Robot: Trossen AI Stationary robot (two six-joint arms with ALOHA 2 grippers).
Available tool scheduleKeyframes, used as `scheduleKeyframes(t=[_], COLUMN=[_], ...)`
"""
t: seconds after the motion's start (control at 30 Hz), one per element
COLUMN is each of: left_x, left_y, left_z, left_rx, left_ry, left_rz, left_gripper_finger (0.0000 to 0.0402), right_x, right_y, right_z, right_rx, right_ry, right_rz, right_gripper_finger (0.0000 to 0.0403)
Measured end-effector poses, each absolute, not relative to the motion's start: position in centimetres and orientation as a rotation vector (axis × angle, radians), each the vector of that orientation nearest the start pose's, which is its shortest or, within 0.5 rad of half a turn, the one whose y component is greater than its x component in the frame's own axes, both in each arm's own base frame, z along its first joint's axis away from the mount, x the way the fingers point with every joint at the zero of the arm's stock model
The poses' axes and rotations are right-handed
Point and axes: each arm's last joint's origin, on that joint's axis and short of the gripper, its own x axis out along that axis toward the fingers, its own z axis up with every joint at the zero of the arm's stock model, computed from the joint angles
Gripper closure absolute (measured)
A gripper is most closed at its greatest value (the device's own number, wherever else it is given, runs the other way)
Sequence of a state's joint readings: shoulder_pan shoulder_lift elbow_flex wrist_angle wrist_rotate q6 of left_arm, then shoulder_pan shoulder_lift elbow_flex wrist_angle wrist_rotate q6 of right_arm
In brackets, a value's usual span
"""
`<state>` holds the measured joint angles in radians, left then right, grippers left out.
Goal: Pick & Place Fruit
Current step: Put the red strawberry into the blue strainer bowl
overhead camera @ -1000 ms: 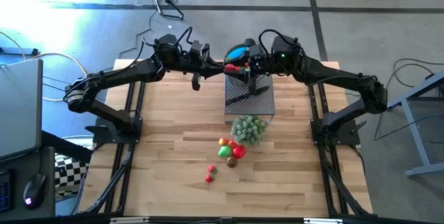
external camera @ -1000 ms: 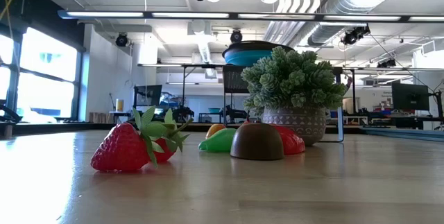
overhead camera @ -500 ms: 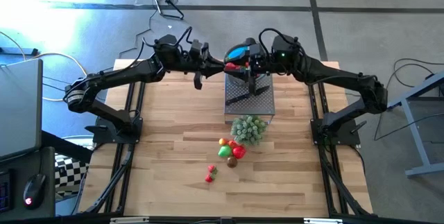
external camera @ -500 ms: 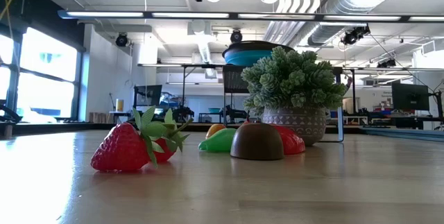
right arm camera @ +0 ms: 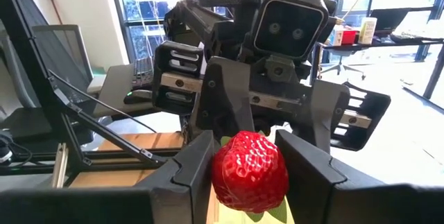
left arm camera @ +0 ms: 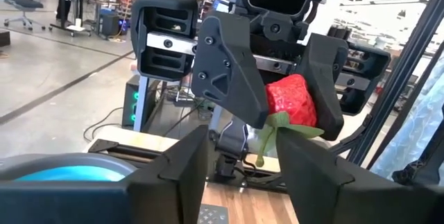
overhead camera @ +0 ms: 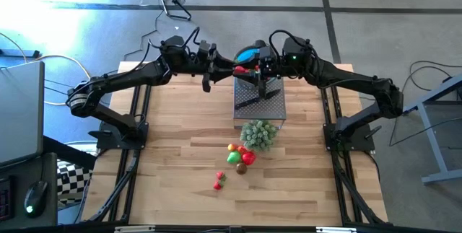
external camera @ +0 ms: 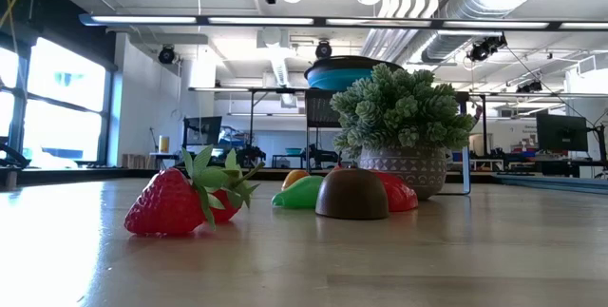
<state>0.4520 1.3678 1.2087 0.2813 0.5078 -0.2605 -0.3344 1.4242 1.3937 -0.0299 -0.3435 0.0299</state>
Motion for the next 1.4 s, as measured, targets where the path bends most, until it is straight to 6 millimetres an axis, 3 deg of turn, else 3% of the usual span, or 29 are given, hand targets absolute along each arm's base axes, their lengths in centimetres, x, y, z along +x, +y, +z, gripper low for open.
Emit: scheduleKeyframes(t=[0.37, 0.6, 0.8, 1.0, 1.4], left_x=[27.4, 26.6, 26.5, 26.5, 26.5], left_y=[14.4, 15.8, 15.8, 15.8, 15.8], left_z=[39.1, 38.9, 39.0, 39.0, 39.0], left_rx=[-0.234, -0.270, -0.262, -0.243, -0.235], left_ry=[-0.068, -0.049, -0.055, -0.055, -0.056], left_rz=[-0.007, 0.033, 0.029, 0.030, 0.034], left_gripper_finger=[0.0231, 0.0231, 0.0231, 0.0231, 0.0231], right_x=[30.1, 29.0, 27.8, 27.4, 27.0], right_y=[-11.5, -13.8, -14.9, -15.4, -15.6], right_z=[41.1, 39.7, 37.9, 36.9, 36.3], right_rx=[0.096, 0.150, 0.186, 0.213, 0.259], right_ry=[0.063, 0.201, 0.380, 0.479, 0.530], right_rz=[-0.057, -0.303, -0.483, -0.527, -0.602], right_gripper_finger=[0.0272, 0.0269, 0.0268, 0.0270, 0.0267])
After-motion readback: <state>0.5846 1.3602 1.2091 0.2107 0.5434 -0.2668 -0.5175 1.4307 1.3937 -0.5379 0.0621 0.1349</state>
